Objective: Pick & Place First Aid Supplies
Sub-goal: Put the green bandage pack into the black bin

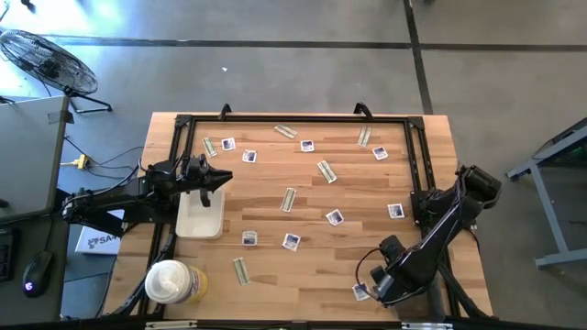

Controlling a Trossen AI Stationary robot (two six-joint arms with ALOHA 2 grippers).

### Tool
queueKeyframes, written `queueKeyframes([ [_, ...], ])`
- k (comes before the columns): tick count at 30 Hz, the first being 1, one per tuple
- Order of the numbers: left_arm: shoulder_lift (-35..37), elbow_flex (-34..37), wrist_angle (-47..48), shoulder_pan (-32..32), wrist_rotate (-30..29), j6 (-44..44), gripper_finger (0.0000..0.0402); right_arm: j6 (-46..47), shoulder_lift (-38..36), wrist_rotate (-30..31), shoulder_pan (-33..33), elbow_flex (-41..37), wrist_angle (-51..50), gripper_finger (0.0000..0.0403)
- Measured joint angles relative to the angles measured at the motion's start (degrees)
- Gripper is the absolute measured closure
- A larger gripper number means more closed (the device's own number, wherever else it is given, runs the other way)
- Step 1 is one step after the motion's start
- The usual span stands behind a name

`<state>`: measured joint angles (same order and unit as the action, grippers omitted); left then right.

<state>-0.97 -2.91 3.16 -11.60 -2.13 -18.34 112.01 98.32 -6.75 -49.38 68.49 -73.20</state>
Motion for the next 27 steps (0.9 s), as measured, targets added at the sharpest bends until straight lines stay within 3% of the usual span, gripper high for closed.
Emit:
queueKeyframes([
  [6,0.0,0.0,0.0,0.0,0.0,0.0,0.0341,-0.8,-1.2,-8.5,2.5,0.4,0.5,0.0335],
  [11,0.0,0.0,0.0,0.0,0.0,0.0,0.0341,-3.8,-3.2,-8.3,6.3,4.0,-1.6,0.0346],
  [18,0.0,0.0,0.0,0.0,0.0,0.0,0.0341,-14.6,-3.7,11.0,13.5,8.8,1.9,0.0371],
  [27,0.0,0.0,0.0,0.0,0.0,0.0,0.0341,-46.3,0.5,31.2,25.4,8.2,27.5,0.0386],
])
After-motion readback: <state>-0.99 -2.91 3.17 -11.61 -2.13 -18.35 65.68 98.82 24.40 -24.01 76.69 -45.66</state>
